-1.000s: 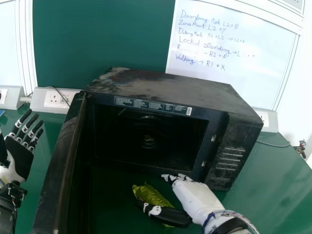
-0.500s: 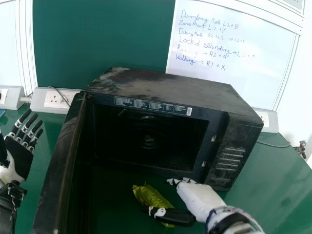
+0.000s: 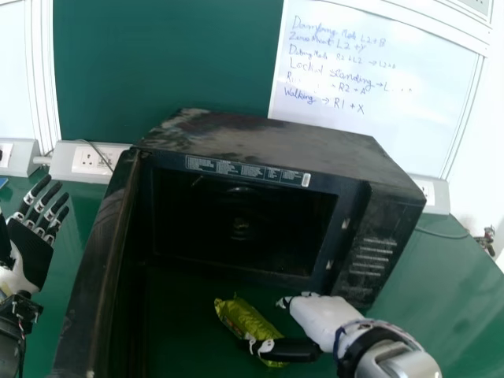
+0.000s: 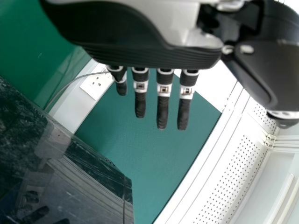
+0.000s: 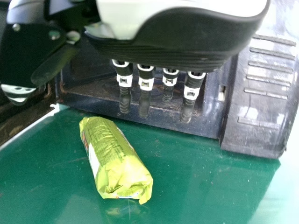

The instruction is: Put biscuit inside oven

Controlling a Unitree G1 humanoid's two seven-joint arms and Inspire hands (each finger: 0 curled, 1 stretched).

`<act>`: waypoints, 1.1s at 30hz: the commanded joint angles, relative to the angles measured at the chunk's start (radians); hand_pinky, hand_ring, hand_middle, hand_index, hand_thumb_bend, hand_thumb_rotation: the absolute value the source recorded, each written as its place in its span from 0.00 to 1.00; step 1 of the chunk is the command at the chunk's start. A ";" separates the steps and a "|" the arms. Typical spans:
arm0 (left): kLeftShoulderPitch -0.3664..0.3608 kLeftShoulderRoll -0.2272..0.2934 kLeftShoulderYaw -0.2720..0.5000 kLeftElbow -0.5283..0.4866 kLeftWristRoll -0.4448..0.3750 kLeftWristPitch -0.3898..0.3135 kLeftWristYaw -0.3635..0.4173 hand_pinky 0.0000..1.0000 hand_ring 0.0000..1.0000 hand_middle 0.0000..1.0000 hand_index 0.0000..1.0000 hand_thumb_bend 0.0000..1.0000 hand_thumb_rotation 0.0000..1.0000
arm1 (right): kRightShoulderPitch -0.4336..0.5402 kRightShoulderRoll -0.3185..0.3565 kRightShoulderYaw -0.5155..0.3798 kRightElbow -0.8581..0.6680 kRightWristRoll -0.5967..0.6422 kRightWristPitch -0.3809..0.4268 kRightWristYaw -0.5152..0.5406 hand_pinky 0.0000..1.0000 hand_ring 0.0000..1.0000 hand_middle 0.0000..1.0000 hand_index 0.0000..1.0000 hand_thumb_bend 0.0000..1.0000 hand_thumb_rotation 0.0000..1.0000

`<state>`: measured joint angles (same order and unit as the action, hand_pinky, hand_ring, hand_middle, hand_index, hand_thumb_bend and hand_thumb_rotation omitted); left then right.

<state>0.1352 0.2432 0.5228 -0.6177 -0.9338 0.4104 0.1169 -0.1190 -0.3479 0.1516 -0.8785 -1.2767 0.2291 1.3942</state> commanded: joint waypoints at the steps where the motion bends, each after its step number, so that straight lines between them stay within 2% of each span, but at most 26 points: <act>1: -0.010 0.001 -0.006 -0.005 -0.012 0.000 0.005 0.99 0.88 0.82 0.79 0.68 0.49 | -0.013 0.003 0.010 0.012 -0.016 -0.018 -0.004 0.80 0.85 0.86 0.87 1.00 0.34; 6: -0.006 0.000 -0.008 -0.012 -0.011 -0.003 0.006 0.99 0.89 0.83 0.81 0.70 0.48 | -0.022 0.028 0.033 0.017 -0.077 -0.041 0.018 0.79 0.85 0.86 0.87 1.00 0.34; 10: -0.003 -0.002 -0.009 -0.012 -0.013 -0.003 0.003 0.98 0.88 0.83 0.81 0.69 0.49 | -0.008 0.065 0.061 0.010 -0.155 -0.076 0.019 0.77 0.85 0.86 0.86 1.00 0.35; 13: -0.002 -0.002 -0.010 -0.011 -0.009 -0.003 0.002 0.99 0.90 0.84 0.81 0.69 0.49 | -0.008 0.104 0.082 0.009 -0.220 -0.095 0.040 0.71 0.79 0.82 0.85 1.00 0.37; 16: -0.001 -0.007 -0.012 -0.014 -0.008 -0.005 0.006 1.00 0.90 0.84 0.82 0.69 0.48 | 0.008 0.138 0.093 0.008 -0.269 -0.120 0.017 0.66 0.74 0.79 0.83 1.00 0.37; 26: 0.005 -0.004 -0.014 -0.014 0.000 -0.008 -0.008 1.00 0.90 0.84 0.83 0.69 0.50 | 0.031 0.217 0.103 0.019 -0.347 -0.182 -0.017 0.79 0.82 0.84 0.86 1.00 0.39; 30: 0.004 -0.008 -0.014 -0.014 -0.006 -0.008 -0.003 1.00 0.91 0.85 0.82 0.70 0.49 | 0.045 0.244 0.126 0.028 -0.393 -0.207 -0.031 0.79 0.82 0.84 0.87 1.00 0.39; 33: 0.003 -0.011 -0.013 -0.019 -0.007 -0.008 0.006 0.99 0.89 0.83 0.81 0.70 0.47 | 0.062 0.236 0.147 0.038 -0.433 -0.244 -0.061 0.75 0.79 0.83 0.85 1.00 0.39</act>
<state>0.1397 0.2379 0.5202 -0.6255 -0.9361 0.4101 0.1168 -0.0624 -0.1109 0.2919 -0.8487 -1.6950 0.0004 1.3565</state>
